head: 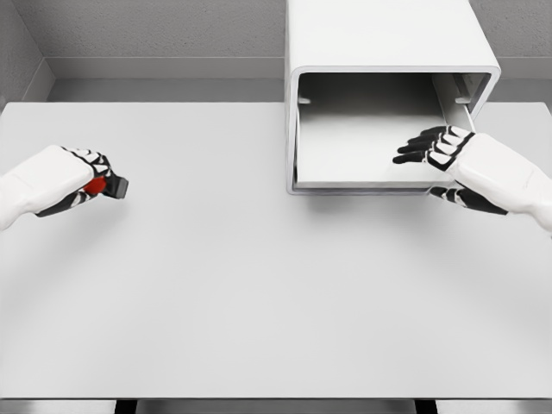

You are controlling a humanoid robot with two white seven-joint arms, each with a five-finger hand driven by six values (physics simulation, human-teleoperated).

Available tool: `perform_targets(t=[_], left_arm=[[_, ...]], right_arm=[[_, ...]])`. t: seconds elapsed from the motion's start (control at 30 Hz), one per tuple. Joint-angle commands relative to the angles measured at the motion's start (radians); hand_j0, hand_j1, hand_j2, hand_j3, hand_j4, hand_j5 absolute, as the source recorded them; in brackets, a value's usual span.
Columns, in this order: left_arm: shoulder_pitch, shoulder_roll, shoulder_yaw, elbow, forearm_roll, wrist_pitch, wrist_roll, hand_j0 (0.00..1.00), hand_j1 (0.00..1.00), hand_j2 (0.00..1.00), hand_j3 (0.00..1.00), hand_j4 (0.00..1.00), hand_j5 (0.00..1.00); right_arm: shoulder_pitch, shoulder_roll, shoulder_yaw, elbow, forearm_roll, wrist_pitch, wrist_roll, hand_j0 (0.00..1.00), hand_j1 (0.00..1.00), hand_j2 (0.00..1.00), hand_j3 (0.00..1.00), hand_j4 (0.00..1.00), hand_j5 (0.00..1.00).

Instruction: Slide open multi-storey tabletop storage cabinets and put open load switch and slide close multi-storey tabletop storage cabinets

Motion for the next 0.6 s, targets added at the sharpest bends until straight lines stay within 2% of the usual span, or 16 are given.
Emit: perform_targets(t=[0.0, 0.1, 0.2, 0.37, 0.57], left_arm=[[0.0, -0.009, 0.0, -0.014, 0.007, 0.003, 0.001, 0.33, 0.33, 0.33, 0.33, 0.33, 0.33], [0.0, -0.016, 0.0, -0.019, 0.007, 0.003, 0.001, 0.33, 0.33, 0.33, 0.33, 0.33, 0.33], [-0.002, -0.026, 0.0, -0.02, 0.008, 0.003, 0.001, 0.34, 0.34, 0.34, 0.34, 0.34, 0.34], [0.0, -0.033, -0.004, -0.043, 0.028, 0.003, 0.001, 0.34, 0.34, 0.34, 0.34, 0.34, 0.34], [0.005, -0.033, -0.024, -0.06, 0.056, 0.003, 0.001, 0.34, 0.34, 0.34, 0.34, 0.34, 0.34]], right_arm=[[0.003, -0.009, -0.049, -0.002, -0.03, 0.0, -0.001, 0.8, 0.8, 0.8, 0.8, 0.8, 0.8], [0.029, -0.009, -0.101, -0.002, -0.045, 0.0, 0.001, 0.68, 0.68, 0.68, 0.68, 0.68, 0.68], [0.054, -0.01, -0.149, -0.002, -0.074, 0.0, 0.007, 0.68, 0.68, 0.68, 0.68, 0.68, 0.68], [0.064, -0.013, -0.178, -0.001, -0.094, 0.0, 0.007, 0.68, 0.68, 0.68, 0.68, 0.68, 0.68], [0.086, -0.012, -0.209, 0.073, -0.091, 0.0, 0.008, 0.68, 0.68, 0.68, 0.68, 0.68, 0.68]])
